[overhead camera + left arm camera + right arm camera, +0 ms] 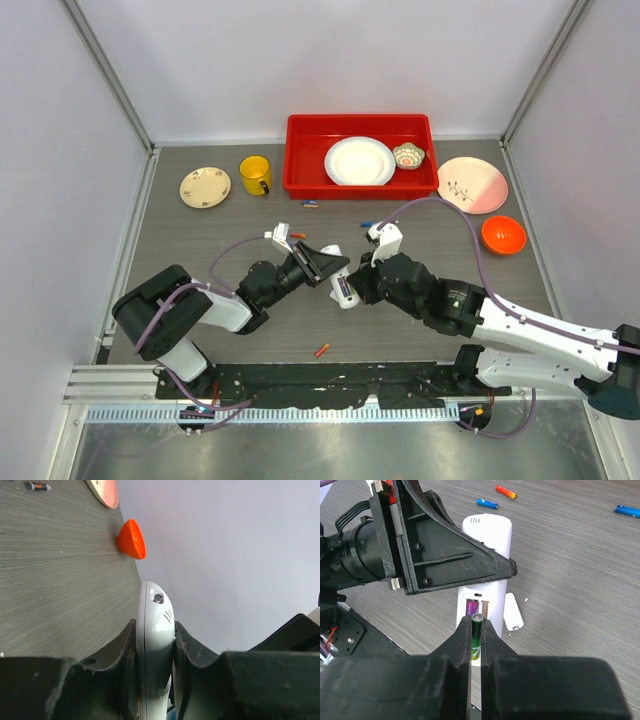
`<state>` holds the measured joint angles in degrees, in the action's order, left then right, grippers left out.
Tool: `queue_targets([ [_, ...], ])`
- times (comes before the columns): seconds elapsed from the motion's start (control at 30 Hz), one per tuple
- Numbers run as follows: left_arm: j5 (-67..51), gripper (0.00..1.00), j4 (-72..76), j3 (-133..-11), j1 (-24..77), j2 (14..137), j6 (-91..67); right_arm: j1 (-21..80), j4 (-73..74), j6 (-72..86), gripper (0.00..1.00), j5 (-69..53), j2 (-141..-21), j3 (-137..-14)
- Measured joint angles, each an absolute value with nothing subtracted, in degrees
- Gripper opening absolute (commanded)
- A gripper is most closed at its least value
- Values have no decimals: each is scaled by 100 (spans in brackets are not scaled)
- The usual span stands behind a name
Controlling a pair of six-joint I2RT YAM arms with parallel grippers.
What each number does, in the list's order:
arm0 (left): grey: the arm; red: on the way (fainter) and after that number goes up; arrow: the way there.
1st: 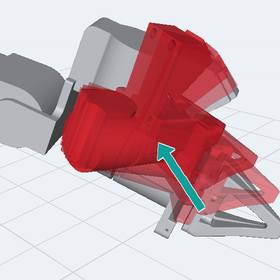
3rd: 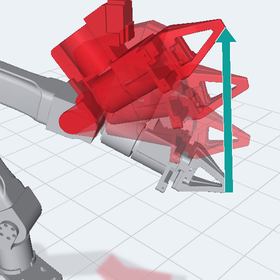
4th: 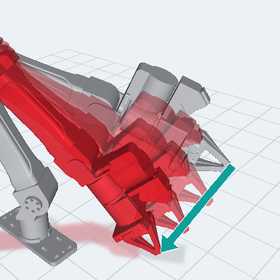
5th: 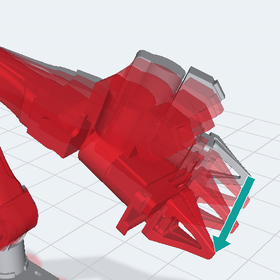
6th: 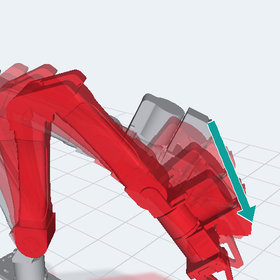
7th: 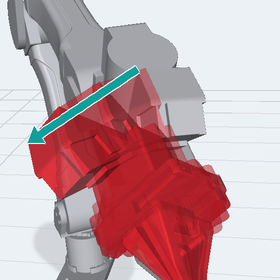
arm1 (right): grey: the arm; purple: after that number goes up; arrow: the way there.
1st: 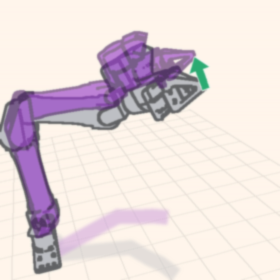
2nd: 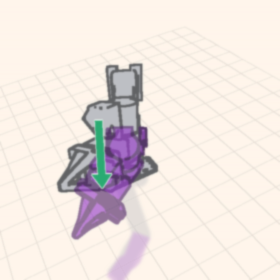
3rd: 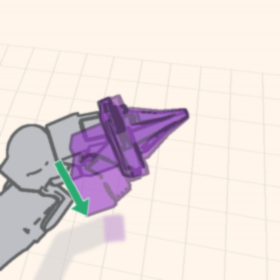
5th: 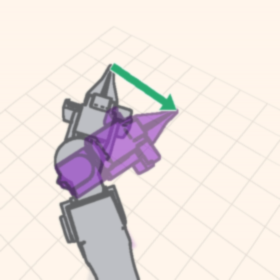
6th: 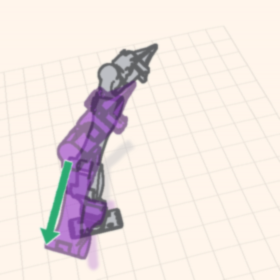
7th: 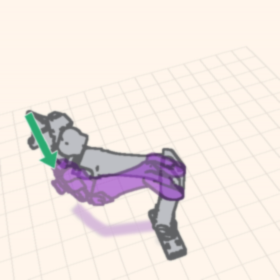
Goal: Load the batteries into the remote control
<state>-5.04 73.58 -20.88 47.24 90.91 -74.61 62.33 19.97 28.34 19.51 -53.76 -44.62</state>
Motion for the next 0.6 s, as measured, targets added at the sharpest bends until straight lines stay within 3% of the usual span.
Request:
queue_targets([
  [0.6, -762, 0, 7367, -2314, 4737, 9216, -7789, 6377, 1577, 2484, 1, 2462, -5478, -4466],
])
